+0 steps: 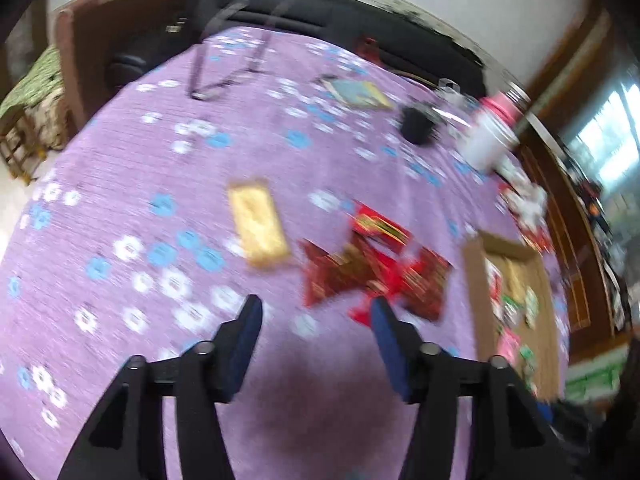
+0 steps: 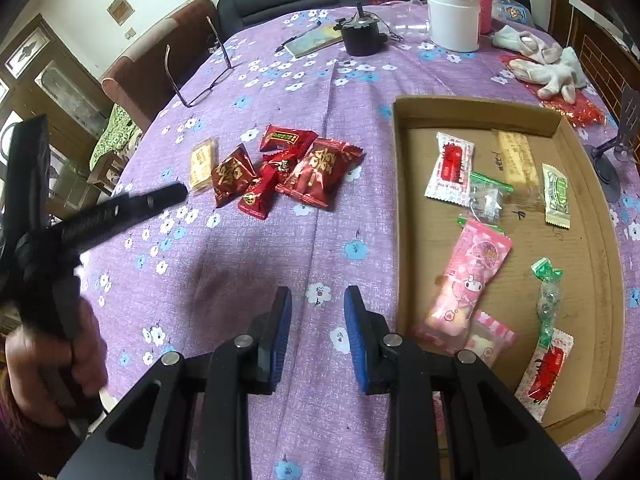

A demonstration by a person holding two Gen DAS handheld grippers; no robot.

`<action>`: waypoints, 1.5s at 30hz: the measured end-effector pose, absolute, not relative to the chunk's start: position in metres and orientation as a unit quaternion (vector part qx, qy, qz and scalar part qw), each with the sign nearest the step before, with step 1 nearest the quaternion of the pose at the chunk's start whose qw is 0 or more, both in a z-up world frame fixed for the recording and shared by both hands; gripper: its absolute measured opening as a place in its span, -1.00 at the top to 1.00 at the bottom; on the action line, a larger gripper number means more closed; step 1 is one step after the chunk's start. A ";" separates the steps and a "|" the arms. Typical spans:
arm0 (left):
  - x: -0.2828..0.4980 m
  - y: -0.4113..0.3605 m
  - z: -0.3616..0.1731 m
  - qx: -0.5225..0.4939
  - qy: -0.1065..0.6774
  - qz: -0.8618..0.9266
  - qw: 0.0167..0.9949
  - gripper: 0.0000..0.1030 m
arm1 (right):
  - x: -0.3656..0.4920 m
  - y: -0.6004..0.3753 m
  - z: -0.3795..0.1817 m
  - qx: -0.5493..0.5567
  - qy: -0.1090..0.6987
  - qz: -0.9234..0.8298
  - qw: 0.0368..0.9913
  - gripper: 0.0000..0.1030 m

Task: Organize snacks
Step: 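Move both grippers back toward the snack pile, then grasp the gold biscuit bar with the left gripper, then grasp the red-brown wrapped snack pack with the right gripper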

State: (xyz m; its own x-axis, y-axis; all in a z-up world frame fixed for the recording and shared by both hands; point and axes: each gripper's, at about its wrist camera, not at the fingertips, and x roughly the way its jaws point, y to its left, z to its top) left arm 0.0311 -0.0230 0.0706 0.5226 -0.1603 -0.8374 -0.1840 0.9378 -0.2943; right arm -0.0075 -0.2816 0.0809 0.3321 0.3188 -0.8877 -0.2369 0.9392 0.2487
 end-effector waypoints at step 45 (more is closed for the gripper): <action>-0.032 0.032 0.015 -0.098 0.519 0.070 0.846 0.29 | 0.143 -0.132 0.030 0.003 0.602 0.223 0.767 0.46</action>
State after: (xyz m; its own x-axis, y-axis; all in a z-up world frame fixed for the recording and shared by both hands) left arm -0.0318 0.0322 0.0151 0.4517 0.0160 -0.8920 -0.2199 0.9710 -0.0940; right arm 0.1431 -0.1316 0.0299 0.1758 0.3454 -0.9218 -0.3389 0.9004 0.2728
